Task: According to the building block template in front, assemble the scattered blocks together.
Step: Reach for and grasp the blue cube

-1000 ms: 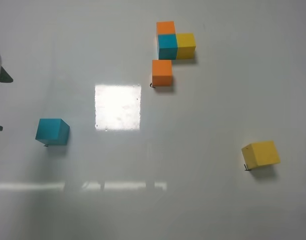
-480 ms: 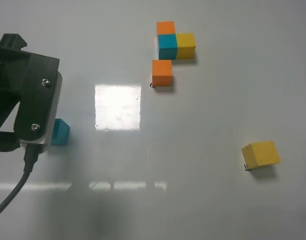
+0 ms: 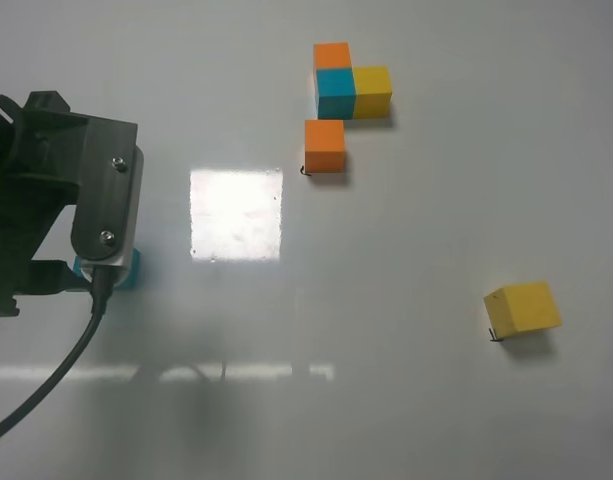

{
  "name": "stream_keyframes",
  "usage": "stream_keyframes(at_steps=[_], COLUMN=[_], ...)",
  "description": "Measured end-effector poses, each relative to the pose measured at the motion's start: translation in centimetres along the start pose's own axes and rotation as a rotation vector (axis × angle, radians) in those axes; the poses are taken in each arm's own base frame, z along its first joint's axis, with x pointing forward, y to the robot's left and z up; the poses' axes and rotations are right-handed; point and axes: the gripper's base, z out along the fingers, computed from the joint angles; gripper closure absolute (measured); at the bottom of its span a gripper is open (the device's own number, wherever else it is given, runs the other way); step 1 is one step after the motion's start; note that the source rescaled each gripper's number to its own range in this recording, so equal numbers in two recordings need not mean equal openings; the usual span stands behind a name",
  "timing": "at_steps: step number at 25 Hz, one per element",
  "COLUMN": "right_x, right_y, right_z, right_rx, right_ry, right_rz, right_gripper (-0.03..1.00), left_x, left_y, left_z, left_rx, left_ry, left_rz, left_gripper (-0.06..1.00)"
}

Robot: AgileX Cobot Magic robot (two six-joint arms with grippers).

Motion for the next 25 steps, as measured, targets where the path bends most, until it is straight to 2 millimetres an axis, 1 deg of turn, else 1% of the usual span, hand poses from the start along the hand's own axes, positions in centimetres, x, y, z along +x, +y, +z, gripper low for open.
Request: stream_keyframes(at_steps=[2, 8, 14, 16, 18, 20, 21, 23, 25], right_x=[0.0, 0.0, 0.0, 0.0, 0.0, 0.0, 0.0, 0.0, 0.0], right_y=[0.0, 0.0, 0.0, 0.0, 0.0, 0.0, 0.0, 0.0, 0.0], right_z=[0.0, 0.0, 0.0, 0.0, 0.0, 0.0, 0.0, 0.0, 0.0], right_rx=[0.000, 0.000, 0.000, 0.000, 0.000, 0.000, 0.000, 0.000, 0.000], right_ry=[0.000, 0.000, 0.000, 0.000, 0.000, 0.000, 0.000, 0.000, 0.000], right_rz=[0.000, 0.001, 0.001, 0.001, 0.001, 0.001, 0.001, 0.001, 0.001], right_gripper=[0.74, 0.74, 0.74, 0.74, 0.74, 0.74, 0.74, 0.74, 0.74], left_x=[-0.3, -1.1, -1.1, -1.0, -1.0, -0.9, -0.8, -0.7, -0.7], left_y=[0.0, -0.1, -0.3, -0.4, -0.4, -0.3, -0.2, 0.0, 0.0], left_z=[0.6, 2.5, 2.7, 2.7, 2.8, 3.0, 3.2, 3.6, 3.6], left_rx=[0.014, 0.055, 0.077, 0.083, 0.085, 0.087, 0.088, 0.085, 0.083], left_ry=[0.004, 0.026, 0.046, 0.054, 0.060, 0.066, 0.069, 0.075, 0.079], left_rz=[0.012, 0.037, 0.041, 0.042, 0.042, 0.039, 0.036, 0.033, 0.034], left_gripper=[-0.01, 0.05, 0.12, 0.17, 0.29, 0.45, 0.56, 0.83, 0.84])
